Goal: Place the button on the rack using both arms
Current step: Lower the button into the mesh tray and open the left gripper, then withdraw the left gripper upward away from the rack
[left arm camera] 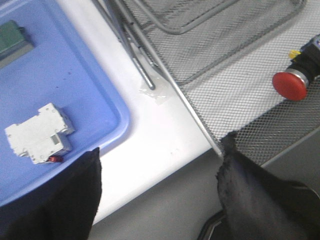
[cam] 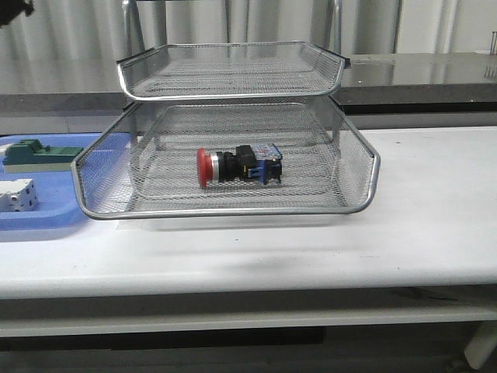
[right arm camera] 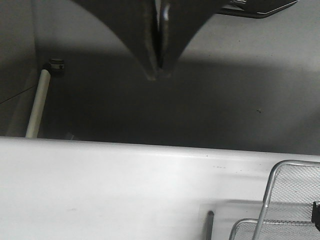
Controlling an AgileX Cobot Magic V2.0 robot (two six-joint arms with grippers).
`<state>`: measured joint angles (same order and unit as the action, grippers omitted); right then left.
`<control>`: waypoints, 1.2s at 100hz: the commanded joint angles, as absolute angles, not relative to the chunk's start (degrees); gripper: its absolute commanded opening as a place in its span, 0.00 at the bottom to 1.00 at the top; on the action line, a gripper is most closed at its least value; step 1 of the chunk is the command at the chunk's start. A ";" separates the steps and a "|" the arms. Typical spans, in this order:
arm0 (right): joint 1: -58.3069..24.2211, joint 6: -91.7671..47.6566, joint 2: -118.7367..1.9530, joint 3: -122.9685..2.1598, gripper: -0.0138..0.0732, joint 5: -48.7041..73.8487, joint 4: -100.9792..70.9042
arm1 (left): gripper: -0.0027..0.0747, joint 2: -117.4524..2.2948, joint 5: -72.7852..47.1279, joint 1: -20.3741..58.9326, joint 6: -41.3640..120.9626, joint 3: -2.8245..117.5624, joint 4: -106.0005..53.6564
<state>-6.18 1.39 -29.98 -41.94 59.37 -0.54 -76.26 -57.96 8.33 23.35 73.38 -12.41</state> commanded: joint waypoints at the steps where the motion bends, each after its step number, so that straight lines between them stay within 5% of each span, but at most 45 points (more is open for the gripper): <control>1: -5.92 1.22 -30.16 -43.85 0.08 56.35 0.00 | 0.65 -69.31 -49.18 7.24 23.81 68.84 -14.61; 47: -5.92 1.22 -30.16 -43.85 0.08 56.35 0.00 | 0.65 -38.27 -15.74 7.08 23.81 35.08 -15.68; 89: -5.92 1.22 -30.16 -43.85 0.08 56.35 0.00 | 0.65 -17.68 -6.22 7.08 23.81 18.72 -19.92; 120: -5.92 1.22 -30.16 -43.85 0.08 56.35 0.00 | 0.65 -13.77 1.30 7.08 23.81 14.43 -19.92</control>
